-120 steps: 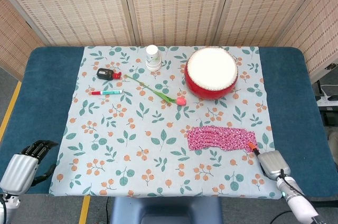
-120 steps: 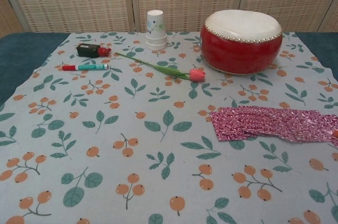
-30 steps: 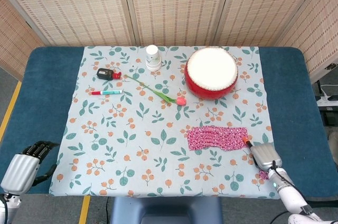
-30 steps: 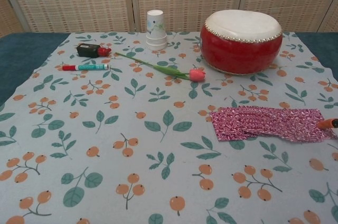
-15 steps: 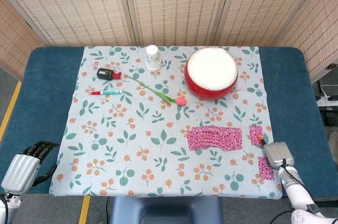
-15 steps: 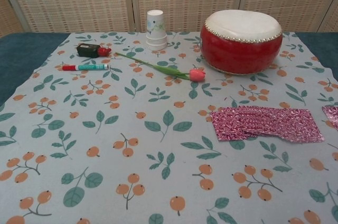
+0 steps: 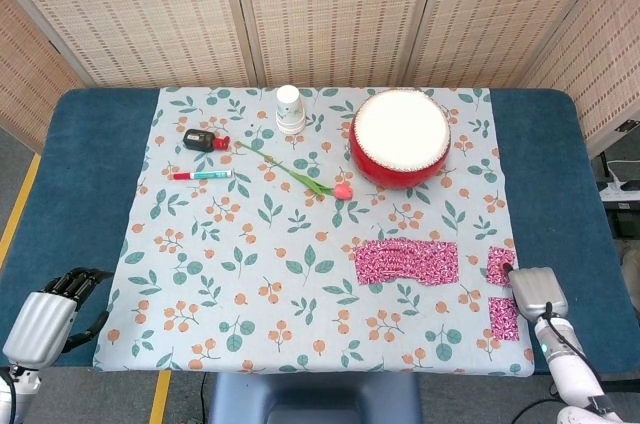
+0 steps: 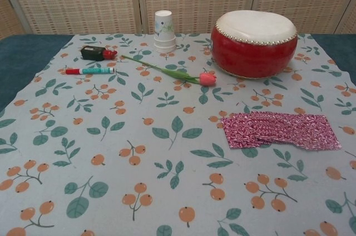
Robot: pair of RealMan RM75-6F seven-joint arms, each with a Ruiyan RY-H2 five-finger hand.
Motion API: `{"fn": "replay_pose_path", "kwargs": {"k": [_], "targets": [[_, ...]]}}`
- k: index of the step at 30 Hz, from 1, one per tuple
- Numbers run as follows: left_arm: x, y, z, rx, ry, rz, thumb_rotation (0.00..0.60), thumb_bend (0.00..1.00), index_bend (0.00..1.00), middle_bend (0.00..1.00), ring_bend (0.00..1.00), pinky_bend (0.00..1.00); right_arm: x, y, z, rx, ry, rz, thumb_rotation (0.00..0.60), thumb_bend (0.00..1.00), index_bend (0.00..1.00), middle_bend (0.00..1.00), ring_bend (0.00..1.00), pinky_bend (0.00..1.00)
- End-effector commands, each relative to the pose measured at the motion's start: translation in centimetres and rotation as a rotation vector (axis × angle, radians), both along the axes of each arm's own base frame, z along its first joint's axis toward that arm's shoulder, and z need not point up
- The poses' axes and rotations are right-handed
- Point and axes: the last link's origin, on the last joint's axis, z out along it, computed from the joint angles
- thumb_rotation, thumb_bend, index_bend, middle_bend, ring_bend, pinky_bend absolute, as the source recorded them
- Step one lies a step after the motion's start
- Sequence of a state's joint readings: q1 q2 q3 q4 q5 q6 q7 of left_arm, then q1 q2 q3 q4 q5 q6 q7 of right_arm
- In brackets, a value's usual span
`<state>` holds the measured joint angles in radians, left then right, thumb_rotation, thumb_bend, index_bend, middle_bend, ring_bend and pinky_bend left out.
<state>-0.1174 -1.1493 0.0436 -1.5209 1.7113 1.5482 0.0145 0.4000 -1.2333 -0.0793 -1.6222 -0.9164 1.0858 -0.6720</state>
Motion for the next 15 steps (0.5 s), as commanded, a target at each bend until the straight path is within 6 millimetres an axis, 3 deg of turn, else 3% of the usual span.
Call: {"fn": "replay_pose_path", "kwargs": {"k": [1,6,11,15], "targets": [[0.0,0.0,0.0,-0.002,-0.001,0.002,0.6,0.33,0.25,0.3,0.26,0.44,1.9,1.7,1.7,-0.151,-0.144,0.156,0.6,0.75,0.19,0.73,0.76,0.68],[0.0,0.0,-0.1,-0.005,0.0,0.003,0.6,0.33,0.25,0.3,0.26,0.44,2.2,3.8,3.1,-0.26,-0.204,0.307,0.6,0.63,0.14,0.6,0.68,0.66],[0.0,0.1,-0.1,-0.008,0.0,0.002,0.6,0.33,0.25,0.3,0.26,0.44,2.1,4.9,3.6,-0.266,-0.243,0.353,0.6,0.4,0.08,0.31,0.34,0.59],[0.1,0.2,-0.1,-0.006,-0.001,-0.006,0.6,0.33,0.25,0.3,0.26,0.44,2.2,5.4,3.9,-0.263,-0.263,0.383,0.6,0.24,0.04,0.14,0.09,0.39]]}}
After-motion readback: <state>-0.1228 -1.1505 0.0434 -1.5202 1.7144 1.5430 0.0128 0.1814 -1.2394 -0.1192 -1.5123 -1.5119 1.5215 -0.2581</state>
